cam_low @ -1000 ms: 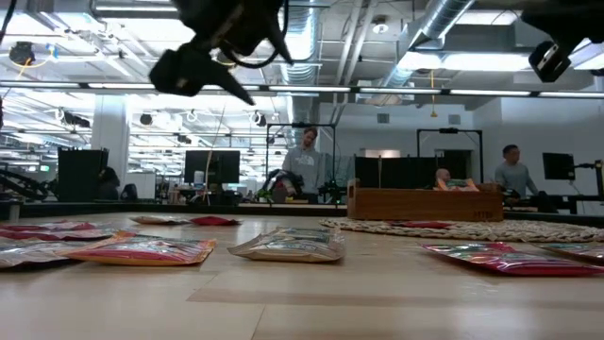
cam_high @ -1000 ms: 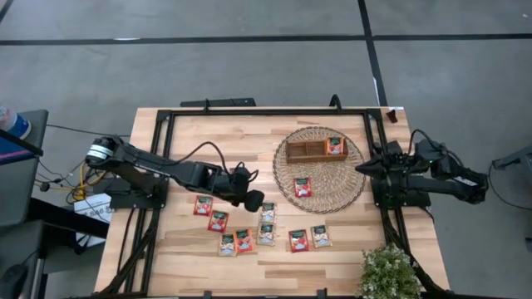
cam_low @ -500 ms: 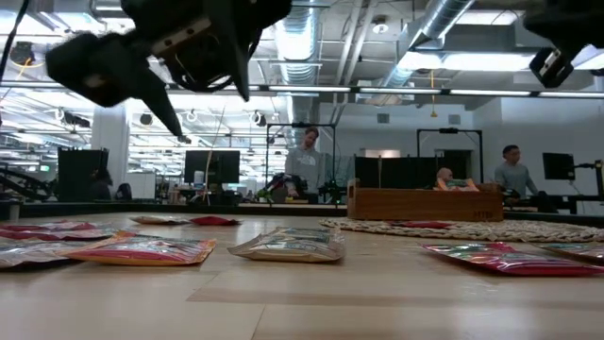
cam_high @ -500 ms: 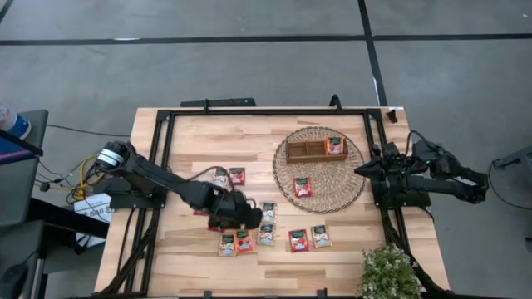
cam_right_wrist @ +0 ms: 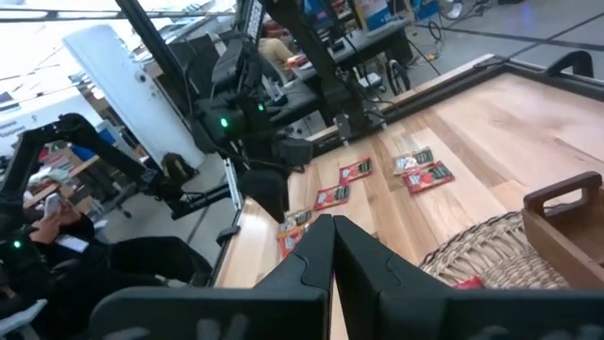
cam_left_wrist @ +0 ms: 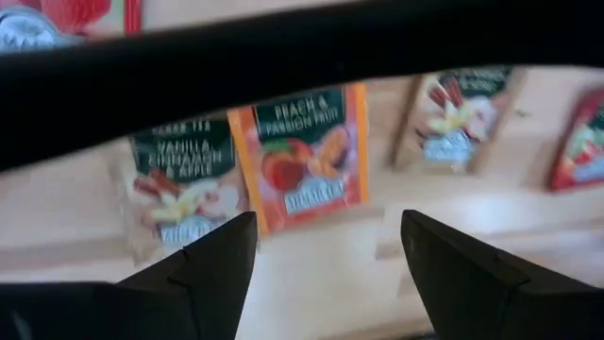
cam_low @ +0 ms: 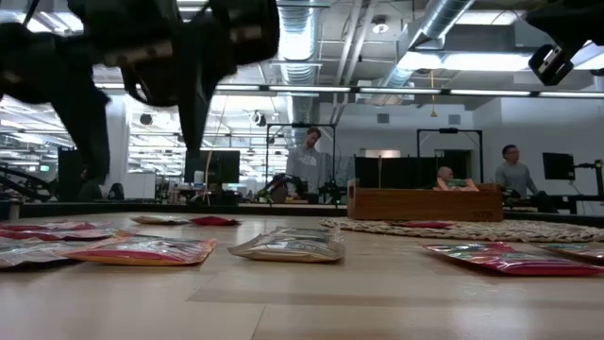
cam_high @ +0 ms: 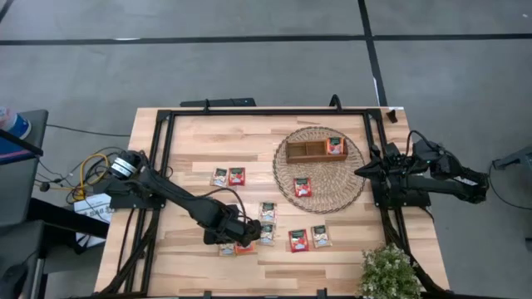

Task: Pick & Place Tea
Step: Put the orange tea pack into the right compartment of the brown organizer

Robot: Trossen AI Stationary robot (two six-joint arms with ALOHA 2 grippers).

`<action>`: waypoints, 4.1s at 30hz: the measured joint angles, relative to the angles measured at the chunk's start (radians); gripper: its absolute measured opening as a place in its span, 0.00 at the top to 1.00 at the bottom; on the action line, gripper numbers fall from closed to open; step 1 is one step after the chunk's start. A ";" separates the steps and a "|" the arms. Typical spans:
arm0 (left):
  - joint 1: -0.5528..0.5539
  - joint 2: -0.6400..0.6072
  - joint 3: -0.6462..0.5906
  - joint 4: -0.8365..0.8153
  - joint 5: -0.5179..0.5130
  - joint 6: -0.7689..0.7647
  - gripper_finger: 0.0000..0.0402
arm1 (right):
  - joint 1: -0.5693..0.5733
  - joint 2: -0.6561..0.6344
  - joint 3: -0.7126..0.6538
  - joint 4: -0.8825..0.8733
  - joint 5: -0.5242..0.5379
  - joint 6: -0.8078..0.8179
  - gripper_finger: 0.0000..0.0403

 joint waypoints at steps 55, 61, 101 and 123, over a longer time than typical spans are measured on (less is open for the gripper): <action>0.040 0.131 -0.001 0.087 -0.084 0.160 0.36 | 0.000 0.000 0.001 0.004 -0.026 0.000 1.00; 0.040 0.131 -0.001 0.062 -0.072 0.180 0.36 | 0.000 0.000 0.001 0.004 -0.026 0.000 1.00; 0.040 0.136 -0.001 -0.124 -0.055 0.182 0.78 | 0.000 0.000 0.001 0.057 -0.022 0.001 1.00; 0.041 0.130 0.095 -0.299 -0.101 0.215 0.93 | 0.000 0.000 0.001 0.056 -0.022 0.001 1.00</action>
